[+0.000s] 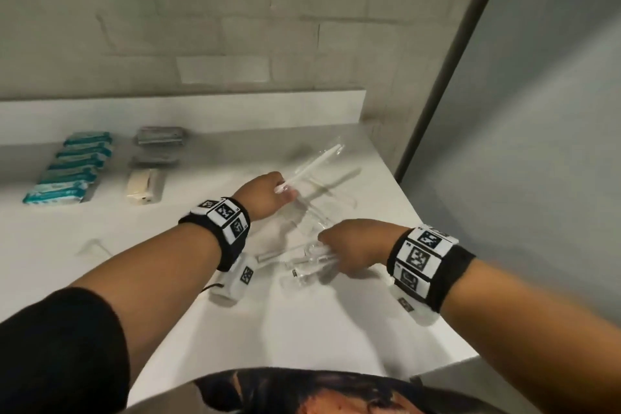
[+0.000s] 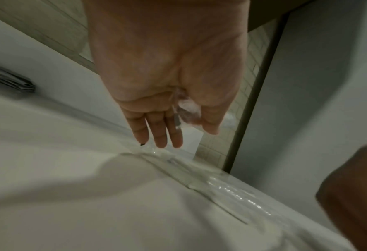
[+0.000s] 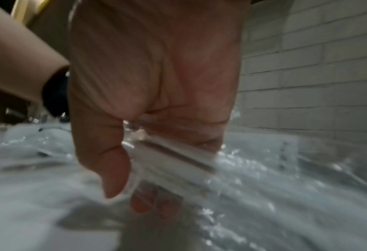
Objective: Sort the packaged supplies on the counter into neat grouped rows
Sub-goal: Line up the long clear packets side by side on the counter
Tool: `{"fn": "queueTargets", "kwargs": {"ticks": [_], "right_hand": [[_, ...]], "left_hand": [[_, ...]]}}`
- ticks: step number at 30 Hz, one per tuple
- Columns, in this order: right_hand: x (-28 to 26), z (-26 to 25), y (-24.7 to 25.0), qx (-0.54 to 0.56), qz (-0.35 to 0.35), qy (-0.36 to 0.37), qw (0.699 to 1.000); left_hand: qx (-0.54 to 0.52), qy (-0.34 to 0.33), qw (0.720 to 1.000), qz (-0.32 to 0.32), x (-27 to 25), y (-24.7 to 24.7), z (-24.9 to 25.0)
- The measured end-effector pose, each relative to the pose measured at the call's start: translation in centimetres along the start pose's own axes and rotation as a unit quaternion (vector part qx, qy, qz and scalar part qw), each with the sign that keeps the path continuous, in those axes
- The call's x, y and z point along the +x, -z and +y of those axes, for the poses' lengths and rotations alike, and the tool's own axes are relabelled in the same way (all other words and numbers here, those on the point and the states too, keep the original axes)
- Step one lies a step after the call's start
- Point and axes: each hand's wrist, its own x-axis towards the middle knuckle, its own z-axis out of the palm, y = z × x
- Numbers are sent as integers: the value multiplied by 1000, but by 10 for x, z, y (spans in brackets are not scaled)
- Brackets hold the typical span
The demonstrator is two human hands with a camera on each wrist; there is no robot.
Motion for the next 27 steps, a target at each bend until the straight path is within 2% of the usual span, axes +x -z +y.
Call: {"fn": "queueTargets", "kwargs": {"ticks": [3, 5, 6, 9, 12, 14, 16, 19, 21, 23, 25, 27], "right_hand": [[5, 24, 18, 80, 88, -3, 993], [16, 35, 25, 85, 147, -28, 985], [23, 37, 25, 85, 150, -39, 984], [45, 29, 22, 85, 89, -35, 992], [62, 19, 27, 58, 61, -27, 996], [72, 21, 36, 51, 68, -49, 995], [81, 30, 46, 70, 104, -91, 988], [87, 43, 54, 79, 106, -131, 983], [86, 42, 53, 88, 101, -116, 984], [84, 32, 50, 137, 87, -67, 984], [81, 13, 48, 195, 41, -19, 980], [83, -6, 48, 211, -3, 5, 977]], "left_hand": [[16, 50, 999, 5, 1, -10, 0], [39, 73, 996, 29, -9, -14, -3], [60, 79, 994, 38, -17, -15, -5], [119, 98, 987, 49, -46, -16, -4], [142, 122, 981, 46, -74, -16, -2], [139, 144, 979, 42, -84, -15, -3], [124, 155, 978, 57, -86, -11, -6], [101, 137, 982, 79, -78, -7, -10], [91, 150, 983, 62, -72, -5, -12], [87, 171, 980, 49, -69, -3, -14], [74, 194, 978, 29, -75, -3, -17], [31, 216, 976, -17, -82, -5, -25]]}}
